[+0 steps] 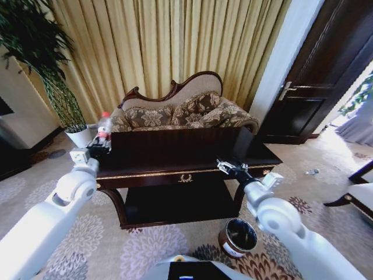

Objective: Move to the front of the table and place the trash on the table into the trash bin.

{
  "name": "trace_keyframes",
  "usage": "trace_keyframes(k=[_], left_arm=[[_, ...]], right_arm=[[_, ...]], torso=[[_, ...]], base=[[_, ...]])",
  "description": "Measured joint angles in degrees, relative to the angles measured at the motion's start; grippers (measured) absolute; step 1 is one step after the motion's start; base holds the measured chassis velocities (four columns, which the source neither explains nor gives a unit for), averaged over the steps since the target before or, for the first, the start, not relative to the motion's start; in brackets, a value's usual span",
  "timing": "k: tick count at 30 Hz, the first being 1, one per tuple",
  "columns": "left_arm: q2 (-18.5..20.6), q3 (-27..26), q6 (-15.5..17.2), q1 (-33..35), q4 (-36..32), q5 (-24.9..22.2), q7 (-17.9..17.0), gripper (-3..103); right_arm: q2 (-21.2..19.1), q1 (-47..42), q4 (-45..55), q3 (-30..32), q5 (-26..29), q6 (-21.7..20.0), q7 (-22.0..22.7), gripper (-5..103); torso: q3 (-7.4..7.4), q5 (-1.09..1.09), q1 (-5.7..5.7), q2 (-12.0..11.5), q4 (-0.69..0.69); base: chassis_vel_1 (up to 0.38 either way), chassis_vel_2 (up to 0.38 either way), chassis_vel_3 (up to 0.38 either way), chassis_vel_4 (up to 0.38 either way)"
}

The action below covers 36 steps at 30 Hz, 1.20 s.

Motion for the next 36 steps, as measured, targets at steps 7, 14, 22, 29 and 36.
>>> trace_keyframes(k=[7,14,22,29,36], left_arm=[[2.22,2.83,-3.28,1.52,-6.46,3.44,4.74,28],[2.09,4.94,-4.76,2.2,-9.65,6.08,7.75,28],[2.09,6.41,-6.99,3.31,-10.78,7.97,12.49,28],[0.97,9.49,-9.35,-0.29,-7.56,8.23,17.37,28],[1.38,12.19,-11.85,-4.67,-1.93,7.14,19.83,28]], right_arm=[[-0.97,0.2,2.29,6.05,14.98,-2.35,0.87,100],[-1.56,2.66,2.18,6.09,18.91,-2.01,-0.34,100],[-2.74,4.34,1.99,5.84,19.12,-0.86,-3.79,100],[-4.38,4.48,1.87,6.25,16.93,-0.86,-6.74,100],[-7.21,6.53,1.23,7.19,16.13,-0.72,-12.5,100]], torso=[[0.0,0.0,0.0,0.0,0.02],[0.01,0.0,0.0,0.0,0.01],[0.0,0.0,0.0,0.0,0.01],[0.01,-0.01,0.0,0.0,0.01],[0.01,-0.01,0.0,0.0,0.01]], base=[[0.0,0.0,0.0,0.0],[0.0,0.0,0.0,0.0],[0.0,0.0,0.0,0.0],[0.0,0.0,0.0,0.0],[0.0,0.0,0.0,0.0]])
